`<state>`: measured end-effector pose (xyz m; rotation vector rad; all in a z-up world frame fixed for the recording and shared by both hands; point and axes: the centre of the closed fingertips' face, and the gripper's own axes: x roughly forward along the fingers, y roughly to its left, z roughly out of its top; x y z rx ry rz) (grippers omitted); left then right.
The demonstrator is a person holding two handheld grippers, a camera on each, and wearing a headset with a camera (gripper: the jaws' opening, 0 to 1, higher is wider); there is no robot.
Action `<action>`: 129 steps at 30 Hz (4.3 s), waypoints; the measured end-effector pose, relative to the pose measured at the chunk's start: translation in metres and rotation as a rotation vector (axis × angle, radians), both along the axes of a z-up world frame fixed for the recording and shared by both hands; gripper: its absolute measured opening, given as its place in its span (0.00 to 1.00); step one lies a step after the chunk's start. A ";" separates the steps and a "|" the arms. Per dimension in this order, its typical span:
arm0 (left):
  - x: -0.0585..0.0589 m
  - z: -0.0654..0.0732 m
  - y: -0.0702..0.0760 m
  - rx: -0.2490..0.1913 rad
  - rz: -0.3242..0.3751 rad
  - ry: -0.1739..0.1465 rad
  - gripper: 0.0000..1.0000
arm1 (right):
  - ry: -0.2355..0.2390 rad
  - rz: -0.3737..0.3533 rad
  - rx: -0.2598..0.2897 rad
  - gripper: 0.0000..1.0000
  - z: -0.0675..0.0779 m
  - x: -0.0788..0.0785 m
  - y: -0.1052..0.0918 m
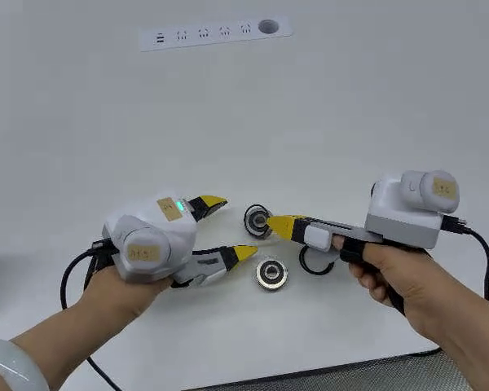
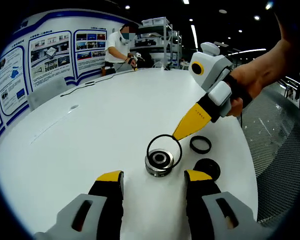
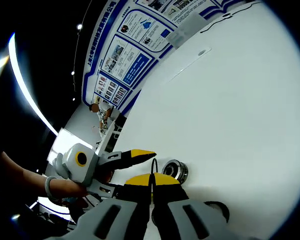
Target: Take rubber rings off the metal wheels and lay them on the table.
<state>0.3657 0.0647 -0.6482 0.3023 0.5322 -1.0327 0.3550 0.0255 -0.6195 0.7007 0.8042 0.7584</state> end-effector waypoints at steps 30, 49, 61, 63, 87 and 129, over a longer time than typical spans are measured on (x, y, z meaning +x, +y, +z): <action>-0.011 -0.001 0.009 -0.014 0.019 0.023 0.50 | 0.085 -0.097 -0.133 0.10 -0.035 -0.045 -0.072; -0.041 0.014 0.032 -0.062 0.079 0.040 0.53 | -0.166 0.052 -0.287 0.37 -0.013 -0.052 -0.067; -0.061 0.024 0.050 -0.085 0.126 0.053 0.64 | -0.274 0.190 -0.452 0.65 -0.016 -0.073 -0.067; -0.066 0.026 0.053 -0.087 0.132 0.055 0.67 | -0.285 0.207 -0.470 0.67 -0.017 -0.078 -0.068; -0.096 0.037 0.074 -0.099 0.157 0.041 0.78 | -0.457 0.309 -0.654 0.96 -0.015 -0.096 -0.072; -0.107 0.036 0.087 -0.111 0.203 0.035 0.75 | -0.467 0.297 -0.680 0.96 -0.006 -0.089 -0.071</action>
